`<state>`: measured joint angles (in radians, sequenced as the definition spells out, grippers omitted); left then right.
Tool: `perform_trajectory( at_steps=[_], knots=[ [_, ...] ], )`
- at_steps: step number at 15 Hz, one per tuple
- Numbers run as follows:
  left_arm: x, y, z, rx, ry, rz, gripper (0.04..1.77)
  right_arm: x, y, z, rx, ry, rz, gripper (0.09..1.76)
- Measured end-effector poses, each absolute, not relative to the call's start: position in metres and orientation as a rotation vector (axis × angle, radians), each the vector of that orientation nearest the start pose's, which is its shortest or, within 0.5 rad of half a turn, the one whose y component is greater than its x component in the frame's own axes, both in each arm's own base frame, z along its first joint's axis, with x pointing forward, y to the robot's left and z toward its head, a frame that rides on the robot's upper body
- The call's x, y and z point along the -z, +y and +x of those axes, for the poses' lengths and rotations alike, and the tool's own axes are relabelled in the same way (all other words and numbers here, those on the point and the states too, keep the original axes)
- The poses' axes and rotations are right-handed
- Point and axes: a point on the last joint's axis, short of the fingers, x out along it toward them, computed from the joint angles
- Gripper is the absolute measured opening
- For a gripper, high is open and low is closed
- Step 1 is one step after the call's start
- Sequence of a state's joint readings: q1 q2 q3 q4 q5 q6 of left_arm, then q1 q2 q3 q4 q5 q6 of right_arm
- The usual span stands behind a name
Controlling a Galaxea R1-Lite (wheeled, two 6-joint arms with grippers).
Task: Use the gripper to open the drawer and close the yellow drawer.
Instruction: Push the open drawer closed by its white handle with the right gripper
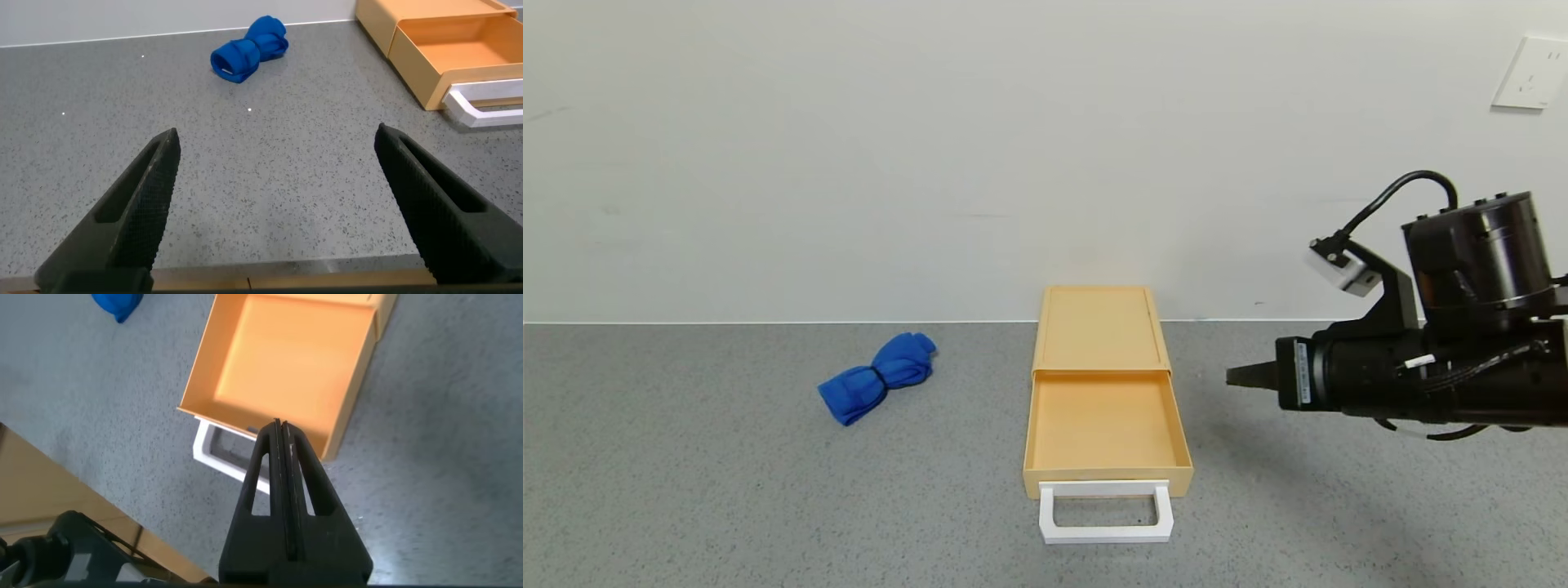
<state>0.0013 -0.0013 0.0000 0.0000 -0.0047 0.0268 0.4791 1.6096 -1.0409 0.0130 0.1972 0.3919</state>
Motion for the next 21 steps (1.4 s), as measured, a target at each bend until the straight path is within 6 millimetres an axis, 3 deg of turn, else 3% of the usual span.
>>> perform_trajectory(
  at_steps=[5,10,16,21],
  knots=[
    [-0.075,0.000,-0.023,0.003,-0.001,0.026,1.72,-0.179,0.202,0.231,-0.501,0.816,0.202,0.11],
    [-0.076,0.000,-0.023,0.003,-0.002,0.026,1.72,-0.138,0.251,0.216,-0.440,0.889,0.133,0.12],
    [-0.076,0.000,-0.023,0.003,-0.002,0.026,1.72,-0.102,0.279,0.223,-0.380,0.887,0.112,0.12],
    [-0.076,0.000,-0.023,0.004,-0.002,0.026,1.72,-0.086,0.286,0.233,-0.346,0.877,0.104,0.12]
  ],
)
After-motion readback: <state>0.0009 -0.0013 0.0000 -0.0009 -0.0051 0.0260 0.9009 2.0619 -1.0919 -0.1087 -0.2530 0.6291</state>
